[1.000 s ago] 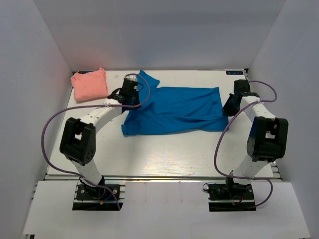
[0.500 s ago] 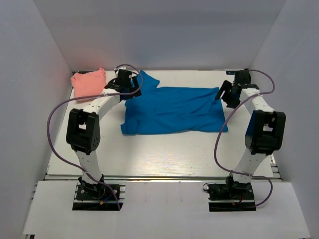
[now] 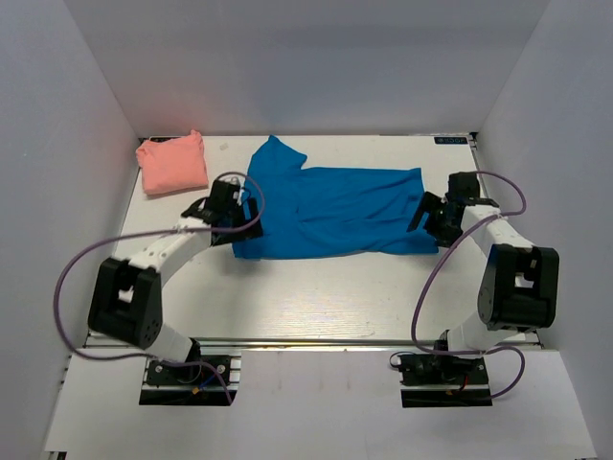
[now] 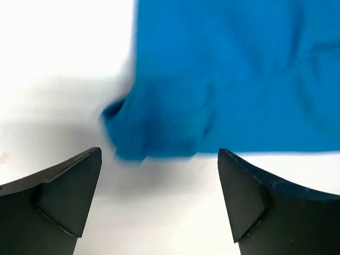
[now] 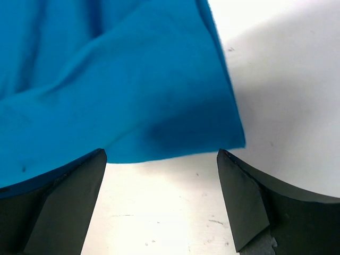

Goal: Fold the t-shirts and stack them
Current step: Fold the flattened tshirt in 1/3 of the way

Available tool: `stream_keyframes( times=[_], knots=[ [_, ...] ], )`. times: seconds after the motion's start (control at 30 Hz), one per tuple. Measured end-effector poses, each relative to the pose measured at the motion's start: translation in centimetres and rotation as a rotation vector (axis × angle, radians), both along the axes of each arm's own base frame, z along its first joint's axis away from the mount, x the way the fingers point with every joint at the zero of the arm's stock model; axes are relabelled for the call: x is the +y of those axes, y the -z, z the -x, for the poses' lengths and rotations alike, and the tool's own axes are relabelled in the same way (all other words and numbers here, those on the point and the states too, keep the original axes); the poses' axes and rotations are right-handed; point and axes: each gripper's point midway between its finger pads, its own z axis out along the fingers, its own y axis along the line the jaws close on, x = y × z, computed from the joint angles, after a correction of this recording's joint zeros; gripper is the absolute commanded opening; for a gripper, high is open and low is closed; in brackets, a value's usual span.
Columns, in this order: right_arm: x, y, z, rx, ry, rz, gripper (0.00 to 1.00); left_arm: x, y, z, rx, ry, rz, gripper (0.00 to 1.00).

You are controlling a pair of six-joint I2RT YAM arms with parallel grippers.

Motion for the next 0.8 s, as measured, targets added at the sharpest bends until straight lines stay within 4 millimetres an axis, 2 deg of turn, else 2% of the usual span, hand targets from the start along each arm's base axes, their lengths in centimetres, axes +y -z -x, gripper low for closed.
stream_keyframes(
  times=[0.07, 0.13, 0.2, 0.23, 0.37, 0.43, 0.57, 0.6, 0.63, 0.8],
  knots=[
    [-0.4, 0.1, 0.6, 0.005, 0.015, 0.019, 0.90, 1.1, 0.0, 2.4, 0.003, -0.017, -0.007, 1.00],
    [-0.7, 0.1, 0.9, 0.008, 0.036, 0.033, 0.90, 2.1, -0.1, 3.9, -0.014, -0.038, -0.014, 1.00],
    [-1.2, 0.3, 1.1, 0.011, 0.055, 0.051, 0.90, 2.7, 0.2, 4.6, -0.019, -0.054, -0.023, 0.99],
    [-1.4, 0.4, 1.2, 0.015, 0.066, 0.058, 0.90, 2.9, 0.5, 4.7, -0.015, -0.060, -0.028, 0.94],
    [-2.0, 1.3, 2.0, 0.046, 0.099, 0.066, 0.88, 3.4, 2.6, 4.4, 0.025, -0.081, -0.054, 0.72],
    [-2.1, 1.8, 2.3, 0.058, 0.110, 0.066, 0.88, 3.5, 3.9, 4.0, 0.048, -0.083, -0.064, 0.71],
    [-2.3, 2.4, 2.2, 0.069, 0.125, 0.061, 0.84, 4.4, 6.2, 3.8, 0.101, -0.087, -0.097, 0.56],
    [-2.4, 2.5, 2.2, 0.071, 0.128, 0.060, 0.84, 4.6, 6.4, 3.6, 0.104, -0.090, -0.104, 0.44],
    [-2.4, 2.7, 2.2, 0.073, 0.129, 0.056, 0.82, 4.7, 6.3, 3.2, 0.097, -0.091, -0.105, 0.41],
    [-1.8, 3.7, 2.0, 0.096, 0.125, 0.021, 0.72, 4.6, 6.5, 2.5, 0.093, -0.078, -0.091, 0.37]
  ],
)
